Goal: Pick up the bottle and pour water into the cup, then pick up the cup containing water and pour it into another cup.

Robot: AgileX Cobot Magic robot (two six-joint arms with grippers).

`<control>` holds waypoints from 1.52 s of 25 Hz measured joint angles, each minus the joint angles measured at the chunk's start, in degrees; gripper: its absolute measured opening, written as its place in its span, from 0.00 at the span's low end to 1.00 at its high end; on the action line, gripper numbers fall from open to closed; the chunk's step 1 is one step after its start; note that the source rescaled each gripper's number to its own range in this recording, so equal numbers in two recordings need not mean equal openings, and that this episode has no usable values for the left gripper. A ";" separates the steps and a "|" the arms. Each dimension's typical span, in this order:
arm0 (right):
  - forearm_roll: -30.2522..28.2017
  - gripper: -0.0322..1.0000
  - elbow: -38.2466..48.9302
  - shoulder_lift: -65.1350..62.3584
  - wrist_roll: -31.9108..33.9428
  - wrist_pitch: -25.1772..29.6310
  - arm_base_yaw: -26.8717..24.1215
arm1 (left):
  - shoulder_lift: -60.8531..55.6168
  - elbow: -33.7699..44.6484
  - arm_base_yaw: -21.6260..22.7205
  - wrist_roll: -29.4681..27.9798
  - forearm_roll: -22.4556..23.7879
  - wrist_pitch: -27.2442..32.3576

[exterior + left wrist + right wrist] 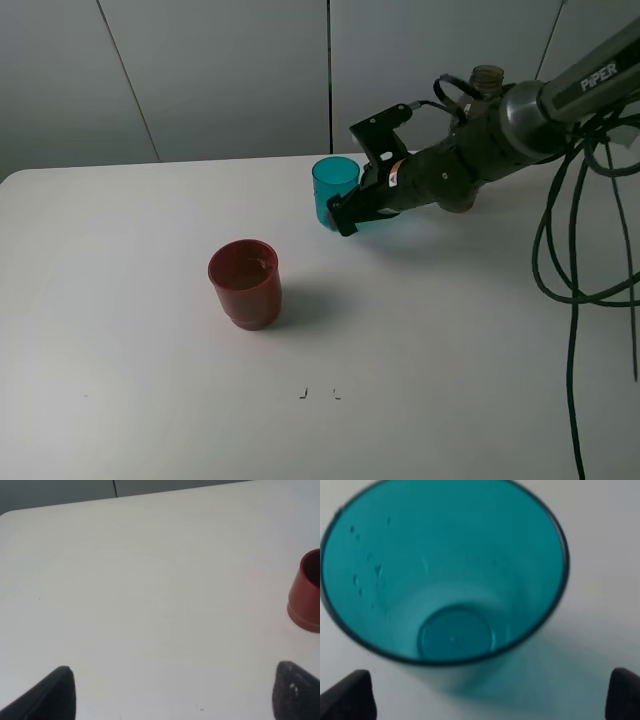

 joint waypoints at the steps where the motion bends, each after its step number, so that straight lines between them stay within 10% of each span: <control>1: 0.00 1.00 0.00 -1.34 0.00 3.53 0.00 | 0.00 0.00 0.00 0.00 0.00 0.00; 14: 4.92 1.00 0.63 -28.05 -3.79 50.71 1.67 | 0.00 0.00 0.00 0.00 0.00 0.00; 38: 12.29 1.00 32.06 -92.14 -4.08 64.56 1.67 | 0.00 0.00 0.00 0.39 0.00 0.00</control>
